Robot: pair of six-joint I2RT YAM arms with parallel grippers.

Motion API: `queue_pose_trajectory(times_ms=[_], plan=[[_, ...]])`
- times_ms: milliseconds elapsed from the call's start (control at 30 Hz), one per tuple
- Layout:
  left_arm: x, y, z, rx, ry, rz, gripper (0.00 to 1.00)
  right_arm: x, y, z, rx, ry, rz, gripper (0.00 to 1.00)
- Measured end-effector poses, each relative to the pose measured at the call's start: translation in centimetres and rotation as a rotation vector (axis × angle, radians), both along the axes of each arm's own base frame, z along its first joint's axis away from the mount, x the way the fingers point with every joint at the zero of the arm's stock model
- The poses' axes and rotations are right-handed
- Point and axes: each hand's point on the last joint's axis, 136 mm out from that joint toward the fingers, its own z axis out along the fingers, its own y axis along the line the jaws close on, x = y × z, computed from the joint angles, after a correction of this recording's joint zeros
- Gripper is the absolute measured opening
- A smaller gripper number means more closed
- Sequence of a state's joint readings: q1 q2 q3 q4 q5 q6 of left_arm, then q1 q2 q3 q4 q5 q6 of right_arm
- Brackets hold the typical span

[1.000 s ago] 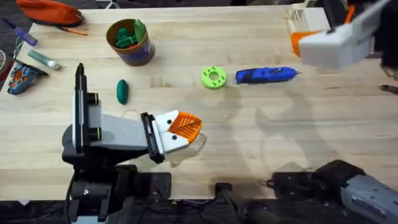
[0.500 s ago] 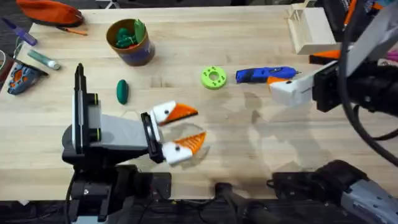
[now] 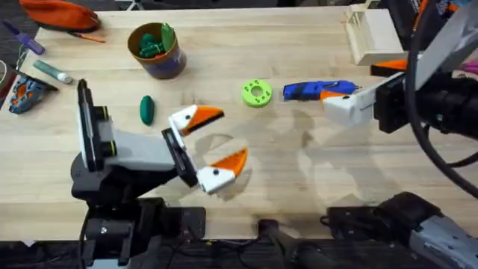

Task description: Pick up the gripper from the table and insert it into the empty holder that is missing its gripper. Then pick up a screw, insert it into the mounting hole, and use the screwdriver to tighten it. Finally, clean up the table by picking up the vegetable and placing it into the bucket.

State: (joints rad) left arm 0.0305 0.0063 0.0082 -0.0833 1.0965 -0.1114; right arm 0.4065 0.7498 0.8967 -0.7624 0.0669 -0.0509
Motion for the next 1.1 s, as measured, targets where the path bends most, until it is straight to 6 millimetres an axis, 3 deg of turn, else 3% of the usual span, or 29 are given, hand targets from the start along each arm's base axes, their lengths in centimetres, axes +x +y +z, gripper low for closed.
queue_pose_trajectory(times_ms=[133, 267, 533, 567, 833, 967, 1100], plan=[[1.5, 1.2, 0.0, -0.004, 0.048, 0.117, 0.985, 0.0, 0.0, 0.0, 0.000, 0.000, 0.000, 0.990], [1.9, 2.5, 1.5, 0.034, 0.084, 0.235, 0.985, 0.0, 0.0, 0.0, 0.000, 0.000, 0.000, 0.990], [2.1, 6.0, 8.1, 0.193, 0.083, 0.485, 0.985, 0.0, 0.0, 0.0, 0.002, 0.001, -0.001, 0.989], [2.9, 7.6, 9.6, 0.260, 0.153, 0.573, 0.985, 0.0, 0.0, 0.0, 0.002, 0.001, -0.002, 0.990], [5.7, 11.1, 9.5, 0.451, 0.473, 0.710, 0.985, 0.0, 0.0, 0.0, 0.002, 0.001, -0.002, 0.989], [8.1, 12.2, 9.4, 0.505, 0.539, 0.742, 0.985, 0.0, 0.0, 0.0, 0.002, 0.001, -0.002, 0.990], [9.2, 12.9, 7.9, 0.551, 0.602, 0.757, 0.985, 0.0, 0.0, 0.0, 0.002, 0.001, -0.002, 0.988]])
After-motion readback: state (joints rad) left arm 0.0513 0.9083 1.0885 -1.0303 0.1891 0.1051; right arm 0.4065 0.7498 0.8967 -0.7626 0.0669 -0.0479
